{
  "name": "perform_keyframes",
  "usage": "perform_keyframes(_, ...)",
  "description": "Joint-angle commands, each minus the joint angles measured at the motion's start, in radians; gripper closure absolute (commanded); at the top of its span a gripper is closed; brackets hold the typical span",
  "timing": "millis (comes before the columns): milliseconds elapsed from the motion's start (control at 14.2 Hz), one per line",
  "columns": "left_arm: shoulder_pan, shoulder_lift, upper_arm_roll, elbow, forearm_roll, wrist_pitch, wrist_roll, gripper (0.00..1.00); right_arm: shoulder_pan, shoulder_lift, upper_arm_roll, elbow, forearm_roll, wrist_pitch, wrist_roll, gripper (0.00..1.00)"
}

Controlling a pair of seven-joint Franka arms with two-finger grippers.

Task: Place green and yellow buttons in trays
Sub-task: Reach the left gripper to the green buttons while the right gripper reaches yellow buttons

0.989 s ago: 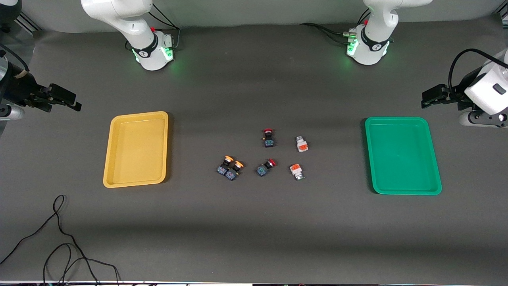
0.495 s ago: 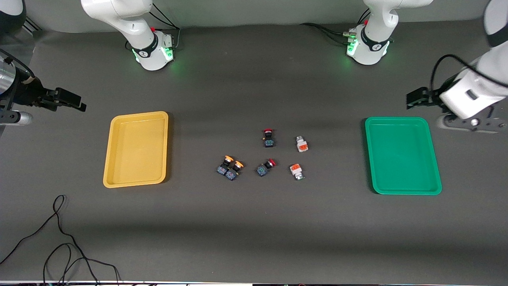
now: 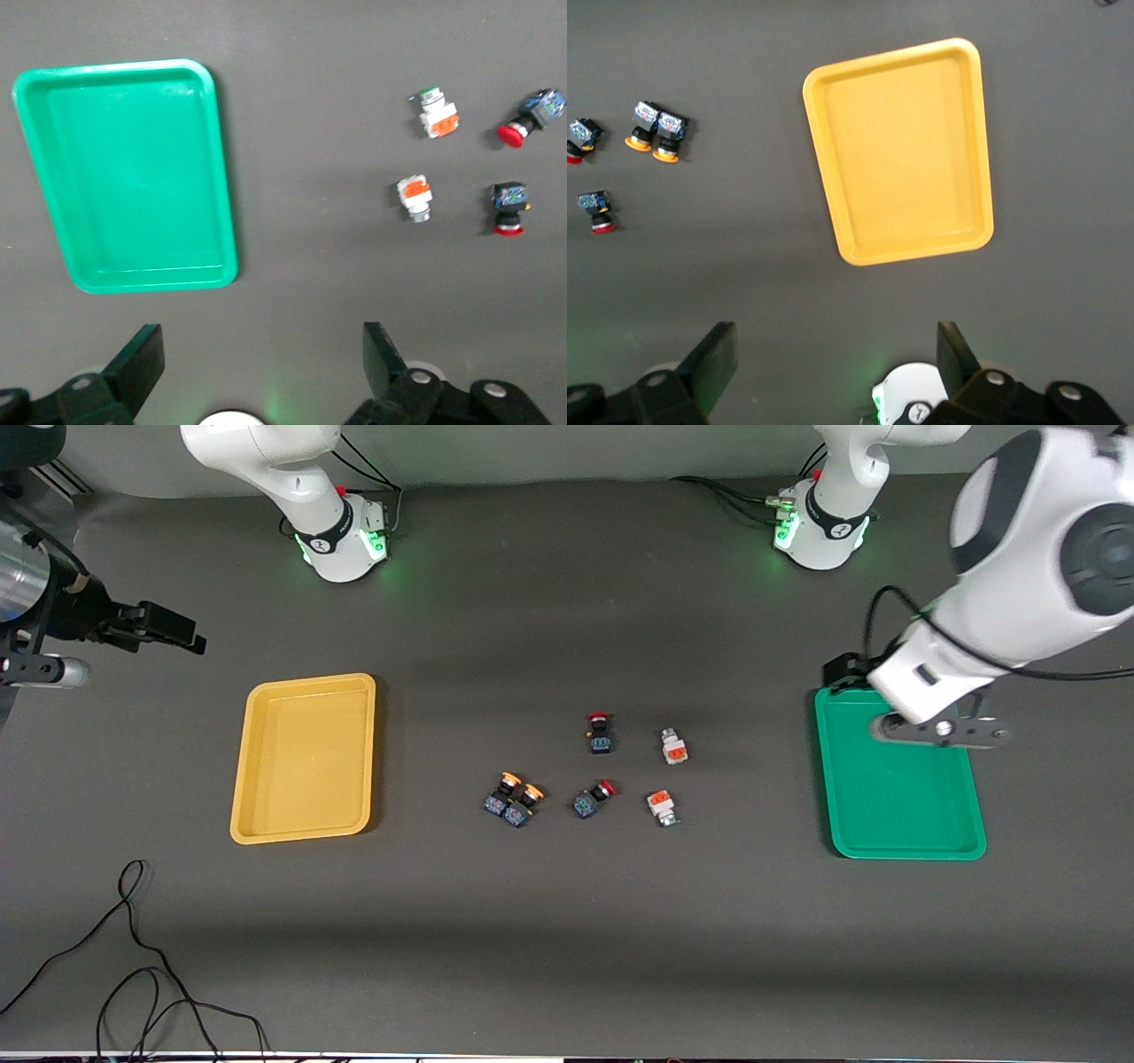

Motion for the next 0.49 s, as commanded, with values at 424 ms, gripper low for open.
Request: perform_keyframes(424,-0.256,0.124,0.010,-0.003,-0.010,0.230,-0.454,0.00,0.142,0.248,0.018,0.054,0.259,0.170,0.292,0.00)
